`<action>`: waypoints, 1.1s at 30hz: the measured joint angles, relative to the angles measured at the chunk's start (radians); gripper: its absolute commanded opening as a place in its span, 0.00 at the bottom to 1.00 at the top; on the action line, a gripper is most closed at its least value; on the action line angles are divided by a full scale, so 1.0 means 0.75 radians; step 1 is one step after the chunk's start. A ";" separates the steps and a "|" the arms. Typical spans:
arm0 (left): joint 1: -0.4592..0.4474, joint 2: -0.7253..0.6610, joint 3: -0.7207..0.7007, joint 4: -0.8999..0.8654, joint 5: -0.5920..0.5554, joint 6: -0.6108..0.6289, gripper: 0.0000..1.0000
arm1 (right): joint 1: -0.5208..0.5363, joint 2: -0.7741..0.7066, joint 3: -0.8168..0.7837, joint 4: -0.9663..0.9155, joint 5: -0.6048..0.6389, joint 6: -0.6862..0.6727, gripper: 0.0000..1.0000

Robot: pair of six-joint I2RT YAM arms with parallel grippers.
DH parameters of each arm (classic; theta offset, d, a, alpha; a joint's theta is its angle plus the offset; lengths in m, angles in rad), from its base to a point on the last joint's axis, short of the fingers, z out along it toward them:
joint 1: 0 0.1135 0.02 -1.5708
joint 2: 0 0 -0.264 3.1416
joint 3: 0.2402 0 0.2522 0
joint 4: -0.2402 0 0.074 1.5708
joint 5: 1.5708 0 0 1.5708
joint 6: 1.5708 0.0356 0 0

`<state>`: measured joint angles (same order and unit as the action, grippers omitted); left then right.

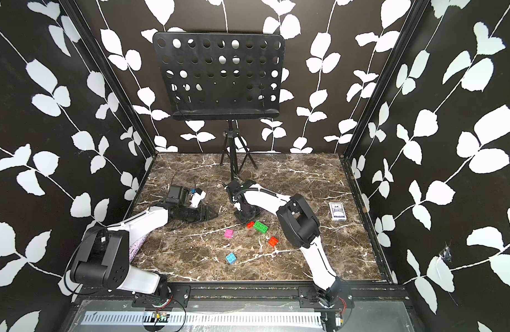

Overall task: Assemble the letter y with lego
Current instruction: Pick up the lego brick from the center of the board.

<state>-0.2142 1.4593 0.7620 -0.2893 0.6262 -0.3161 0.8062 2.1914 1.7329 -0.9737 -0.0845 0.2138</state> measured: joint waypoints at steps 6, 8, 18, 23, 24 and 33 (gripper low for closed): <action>0.000 0.000 0.000 -0.004 -0.002 0.001 0.65 | 0.000 0.020 0.000 0.032 -0.002 0.025 0.50; 0.000 0.000 0.000 -0.006 -0.004 0.001 0.65 | 0.000 0.020 -0.001 0.044 0.000 0.031 0.49; 0.000 0.000 0.000 -0.006 -0.007 0.005 0.65 | -0.002 0.019 -0.006 0.089 0.033 0.054 0.31; 0.003 -0.002 -0.001 -0.006 -0.014 0.012 0.65 | -0.002 0.014 -0.008 0.093 0.052 0.035 0.27; 0.005 -0.002 -0.001 -0.006 -0.014 0.015 0.65 | -0.002 0.008 -0.010 0.095 0.057 0.024 0.26; 0.081 -0.044 -0.025 -0.007 -0.050 0.038 0.66 | 0.061 -0.172 -0.032 0.087 0.073 -0.199 0.24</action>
<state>-0.1532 1.4261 0.7433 -0.2947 0.5888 -0.2878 0.8516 2.0624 1.7092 -0.9081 -0.0299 0.0643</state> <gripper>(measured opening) 0.659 0.324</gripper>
